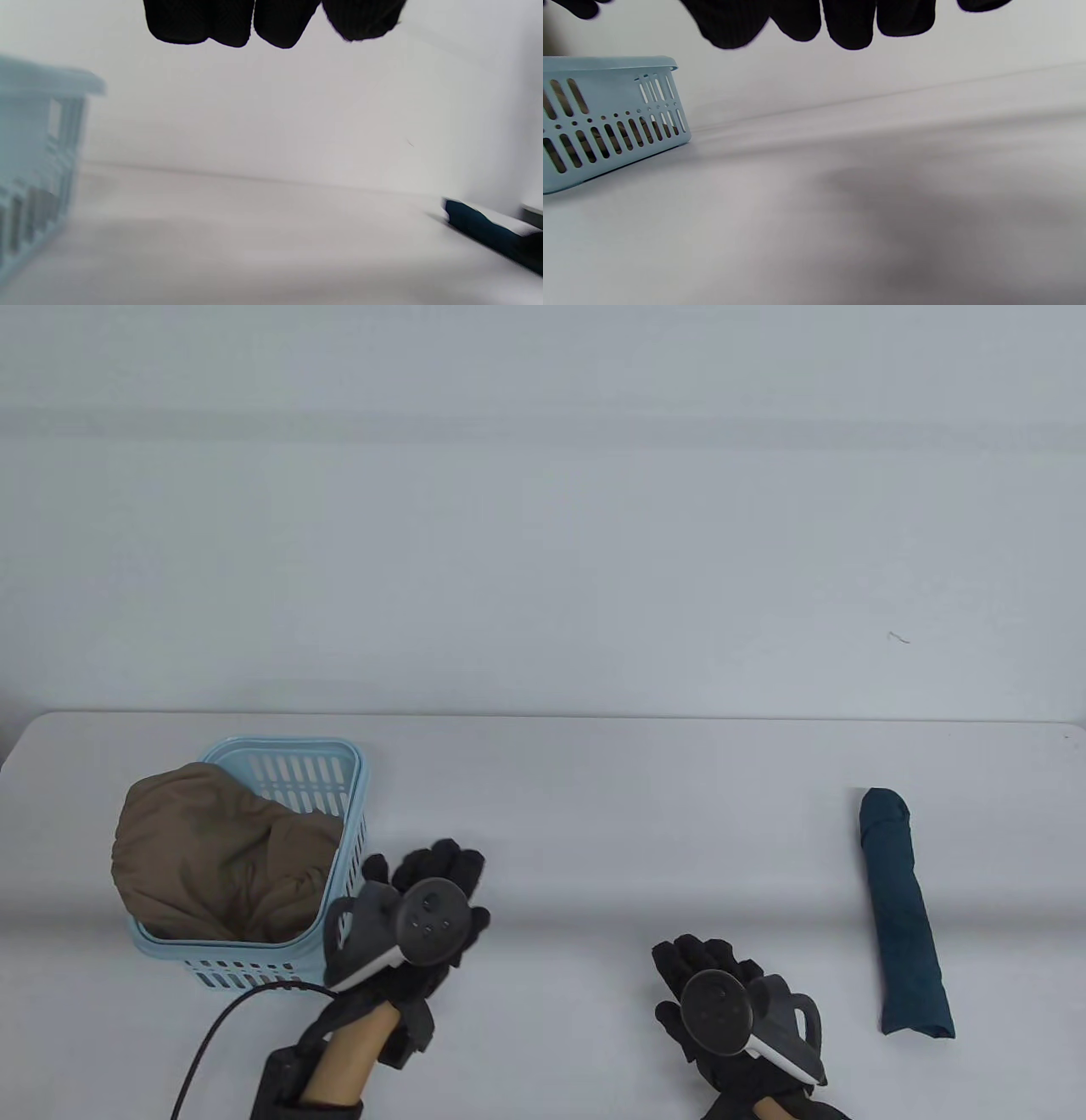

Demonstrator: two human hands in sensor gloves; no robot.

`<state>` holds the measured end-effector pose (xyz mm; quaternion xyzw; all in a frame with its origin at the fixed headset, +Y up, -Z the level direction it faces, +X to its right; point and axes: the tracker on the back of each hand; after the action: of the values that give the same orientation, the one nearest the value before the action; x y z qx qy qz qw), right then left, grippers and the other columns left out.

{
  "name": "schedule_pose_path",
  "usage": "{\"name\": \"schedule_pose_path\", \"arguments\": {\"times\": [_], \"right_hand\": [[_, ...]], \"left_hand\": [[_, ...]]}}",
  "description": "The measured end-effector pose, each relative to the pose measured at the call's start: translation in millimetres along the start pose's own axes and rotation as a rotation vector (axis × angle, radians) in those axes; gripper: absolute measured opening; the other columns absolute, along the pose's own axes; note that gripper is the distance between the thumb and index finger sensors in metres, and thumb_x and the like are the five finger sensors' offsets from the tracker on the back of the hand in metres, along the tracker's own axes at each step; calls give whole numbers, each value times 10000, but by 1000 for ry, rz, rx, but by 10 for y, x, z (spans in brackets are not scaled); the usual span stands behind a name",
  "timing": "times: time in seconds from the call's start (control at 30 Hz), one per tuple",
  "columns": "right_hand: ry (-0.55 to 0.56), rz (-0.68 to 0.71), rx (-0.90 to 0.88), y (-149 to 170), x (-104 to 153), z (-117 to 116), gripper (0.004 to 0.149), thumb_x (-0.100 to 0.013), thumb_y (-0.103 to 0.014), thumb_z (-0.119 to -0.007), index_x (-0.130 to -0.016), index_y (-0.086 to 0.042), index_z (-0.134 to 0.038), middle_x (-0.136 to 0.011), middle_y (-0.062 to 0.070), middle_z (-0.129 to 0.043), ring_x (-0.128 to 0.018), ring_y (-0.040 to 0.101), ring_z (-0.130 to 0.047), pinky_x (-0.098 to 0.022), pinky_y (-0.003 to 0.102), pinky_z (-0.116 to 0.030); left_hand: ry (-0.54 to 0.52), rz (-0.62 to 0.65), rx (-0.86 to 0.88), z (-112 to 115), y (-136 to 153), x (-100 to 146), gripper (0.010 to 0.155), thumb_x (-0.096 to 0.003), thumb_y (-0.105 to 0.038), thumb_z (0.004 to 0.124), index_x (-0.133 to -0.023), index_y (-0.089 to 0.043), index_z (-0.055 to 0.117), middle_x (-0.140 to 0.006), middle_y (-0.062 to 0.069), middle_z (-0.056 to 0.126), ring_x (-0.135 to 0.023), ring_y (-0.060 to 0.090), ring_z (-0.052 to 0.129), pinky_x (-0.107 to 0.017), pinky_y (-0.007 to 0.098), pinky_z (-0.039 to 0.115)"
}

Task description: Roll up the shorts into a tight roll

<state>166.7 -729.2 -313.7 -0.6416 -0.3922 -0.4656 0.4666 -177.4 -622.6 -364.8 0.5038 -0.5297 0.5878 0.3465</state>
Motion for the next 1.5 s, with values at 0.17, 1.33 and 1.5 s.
{"name": "schedule_pose_path", "arguments": {"times": [0.17, 1.33, 1.5], "right_hand": [[-30, -23, -3, 100, -41, -33, 634, -529, -372, -627, -1099, -177, -427, -1162, 164, -429, -1067, 464, -440, -708, 706, -384], [-200, -42, -43, 256, -130, -232, 614, -530, -369, -620, -1089, -164, -470, -1139, 164, -518, -1023, 477, -562, -697, 685, -459], [-196, -41, -60, 259, -132, -215, 614, -530, -370, -618, -1089, -161, -474, -1136, 162, -530, -1019, 477, -574, -695, 684, -466]], "left_hand": [[-56, -282, -70, -496, 809, -21, 687, -527, -422, 648, -1108, -92, 489, -1169, 265, 472, -1054, 546, 549, -645, 810, 296], [51, -695, -438, -710, 1925, 145, 403, -507, -322, 701, -870, -171, 788, -790, 54, 928, -696, 262, 1004, -695, 712, 531], [-79, -619, -366, -1034, 1634, 184, 413, -518, -310, 673, -864, -109, 775, -745, 85, 979, -636, 234, 1078, -690, 665, 593]]}}
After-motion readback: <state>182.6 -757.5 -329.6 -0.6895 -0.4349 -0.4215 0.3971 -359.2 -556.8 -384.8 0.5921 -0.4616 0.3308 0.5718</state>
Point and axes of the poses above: the tracker on the back of each hand, its own y axis roughly to the little-finger side, its own x axis roughly from the fingertips to the wrist, z = x × y
